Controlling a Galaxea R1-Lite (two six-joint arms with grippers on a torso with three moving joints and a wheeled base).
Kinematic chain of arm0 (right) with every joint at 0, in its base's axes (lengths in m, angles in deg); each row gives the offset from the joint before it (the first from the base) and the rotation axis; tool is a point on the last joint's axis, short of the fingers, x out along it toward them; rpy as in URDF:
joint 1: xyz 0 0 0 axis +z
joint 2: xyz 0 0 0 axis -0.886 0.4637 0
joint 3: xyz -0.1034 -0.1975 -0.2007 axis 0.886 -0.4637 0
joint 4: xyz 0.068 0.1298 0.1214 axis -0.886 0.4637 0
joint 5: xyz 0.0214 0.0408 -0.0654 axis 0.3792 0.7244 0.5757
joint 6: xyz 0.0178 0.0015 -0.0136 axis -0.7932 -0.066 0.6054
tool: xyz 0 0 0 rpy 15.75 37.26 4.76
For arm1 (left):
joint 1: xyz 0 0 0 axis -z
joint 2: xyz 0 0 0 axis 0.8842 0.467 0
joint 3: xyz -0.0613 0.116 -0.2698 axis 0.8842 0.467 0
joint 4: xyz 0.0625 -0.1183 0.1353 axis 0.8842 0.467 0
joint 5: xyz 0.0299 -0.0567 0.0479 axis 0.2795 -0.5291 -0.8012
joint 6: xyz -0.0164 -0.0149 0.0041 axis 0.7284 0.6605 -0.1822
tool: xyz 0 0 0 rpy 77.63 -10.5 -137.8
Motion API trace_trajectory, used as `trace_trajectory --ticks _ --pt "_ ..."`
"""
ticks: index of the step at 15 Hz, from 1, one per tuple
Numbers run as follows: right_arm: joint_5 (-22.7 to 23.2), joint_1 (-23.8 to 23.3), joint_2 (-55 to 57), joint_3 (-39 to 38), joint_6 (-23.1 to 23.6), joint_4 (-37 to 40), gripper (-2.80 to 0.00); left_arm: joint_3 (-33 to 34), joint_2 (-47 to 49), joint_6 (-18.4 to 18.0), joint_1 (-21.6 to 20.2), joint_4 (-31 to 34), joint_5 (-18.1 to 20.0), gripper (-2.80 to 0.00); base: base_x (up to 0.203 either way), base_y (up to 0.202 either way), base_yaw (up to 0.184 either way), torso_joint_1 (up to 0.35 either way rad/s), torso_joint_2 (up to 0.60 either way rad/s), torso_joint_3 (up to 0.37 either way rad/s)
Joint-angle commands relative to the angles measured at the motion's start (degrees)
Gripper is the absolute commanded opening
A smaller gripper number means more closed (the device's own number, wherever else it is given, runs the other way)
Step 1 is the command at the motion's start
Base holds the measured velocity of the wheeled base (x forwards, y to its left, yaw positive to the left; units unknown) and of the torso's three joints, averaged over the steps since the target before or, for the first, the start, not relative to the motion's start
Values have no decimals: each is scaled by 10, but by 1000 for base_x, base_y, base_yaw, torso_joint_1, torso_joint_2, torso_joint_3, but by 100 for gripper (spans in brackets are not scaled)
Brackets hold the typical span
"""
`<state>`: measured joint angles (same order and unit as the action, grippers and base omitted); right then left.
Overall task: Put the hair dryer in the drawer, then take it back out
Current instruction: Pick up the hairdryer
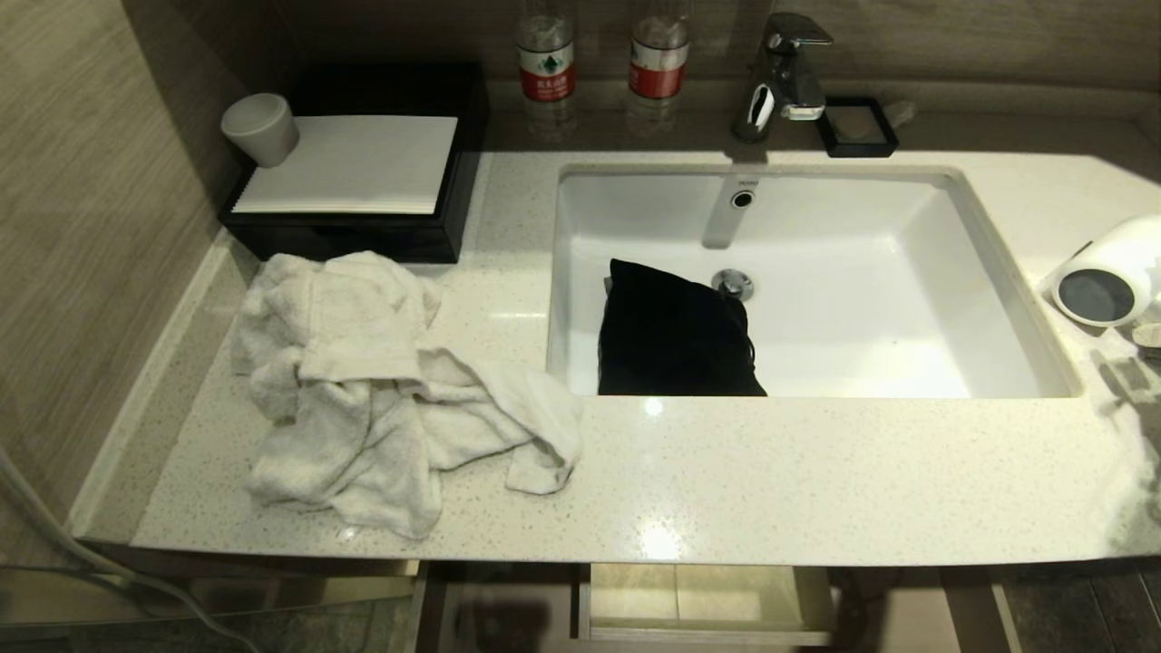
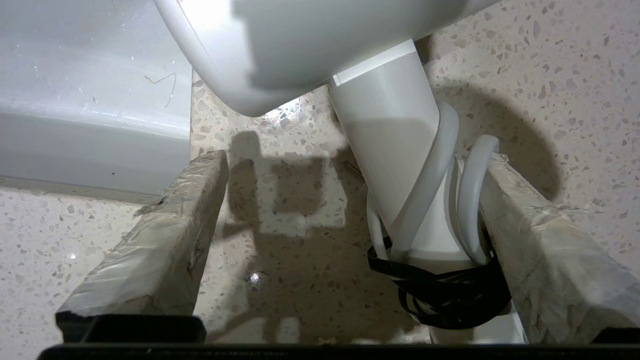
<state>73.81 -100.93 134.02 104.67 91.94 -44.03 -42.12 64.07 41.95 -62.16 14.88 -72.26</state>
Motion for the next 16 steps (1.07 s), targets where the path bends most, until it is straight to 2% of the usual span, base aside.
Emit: trace_trajectory --ticks 1,9,12,16 --pt "2 -2 16 -2 5 4 0 1 0 0 0 0 0 -280 0 0 0 0 0 0" --pt "3 -18 36 -6 9 2 0 0 -1 0 0 0 0 -280 0 0 0 0 0 0" --pt "2 -19 41 -4 30 2 0 1 0 0 0 0 0 -280 0 0 0 0 0 0" --pt "3 -20 48 5 31 2 0 0 0 0 0 0 0 -280 0 0 0 0 0 0"
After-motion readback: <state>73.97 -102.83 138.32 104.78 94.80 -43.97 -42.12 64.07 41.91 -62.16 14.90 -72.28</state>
